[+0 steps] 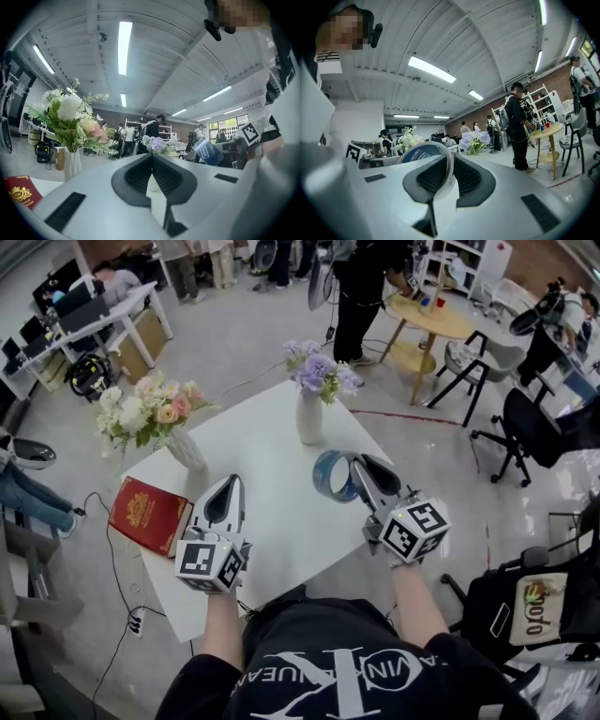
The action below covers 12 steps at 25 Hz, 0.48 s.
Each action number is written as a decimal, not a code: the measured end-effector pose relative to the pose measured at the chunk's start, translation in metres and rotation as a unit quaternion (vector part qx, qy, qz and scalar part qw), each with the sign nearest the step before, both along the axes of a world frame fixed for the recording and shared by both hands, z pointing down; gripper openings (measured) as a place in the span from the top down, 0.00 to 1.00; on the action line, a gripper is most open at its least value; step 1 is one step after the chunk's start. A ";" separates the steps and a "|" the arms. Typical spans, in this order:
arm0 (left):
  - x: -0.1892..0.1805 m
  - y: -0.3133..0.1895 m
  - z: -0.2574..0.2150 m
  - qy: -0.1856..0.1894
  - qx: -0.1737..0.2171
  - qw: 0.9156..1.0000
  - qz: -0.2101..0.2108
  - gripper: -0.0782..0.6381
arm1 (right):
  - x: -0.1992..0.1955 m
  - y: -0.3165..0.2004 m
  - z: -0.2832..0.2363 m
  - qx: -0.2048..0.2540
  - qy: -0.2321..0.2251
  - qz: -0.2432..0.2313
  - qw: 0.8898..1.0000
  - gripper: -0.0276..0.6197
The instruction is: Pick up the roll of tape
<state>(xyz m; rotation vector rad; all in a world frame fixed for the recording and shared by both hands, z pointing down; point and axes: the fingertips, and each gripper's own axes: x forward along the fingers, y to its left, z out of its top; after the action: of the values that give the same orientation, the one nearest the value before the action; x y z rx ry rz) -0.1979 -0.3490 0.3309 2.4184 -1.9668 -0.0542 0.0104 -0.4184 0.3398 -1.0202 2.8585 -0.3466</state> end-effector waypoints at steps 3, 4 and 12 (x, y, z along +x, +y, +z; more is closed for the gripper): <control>-0.002 0.003 -0.003 -0.003 0.003 1.000 -0.004 0.89 | -0.002 0.001 -0.001 0.000 -0.003 -0.003 1.000 0.86; -0.003 0.004 -0.004 -0.004 0.004 1.000 -0.006 0.89 | -0.002 0.001 -0.002 0.000 -0.005 -0.004 1.000 0.86; -0.009 0.010 -0.009 -0.008 0.011 1.000 -0.019 0.89 | -0.007 0.003 -0.002 -0.004 -0.019 -0.012 1.000 0.86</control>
<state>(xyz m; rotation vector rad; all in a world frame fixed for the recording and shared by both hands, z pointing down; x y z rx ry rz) -0.2065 -0.3387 0.3223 2.4020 -2.0300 -0.0558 0.0033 -0.4151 0.3375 -0.9694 2.8397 -0.3772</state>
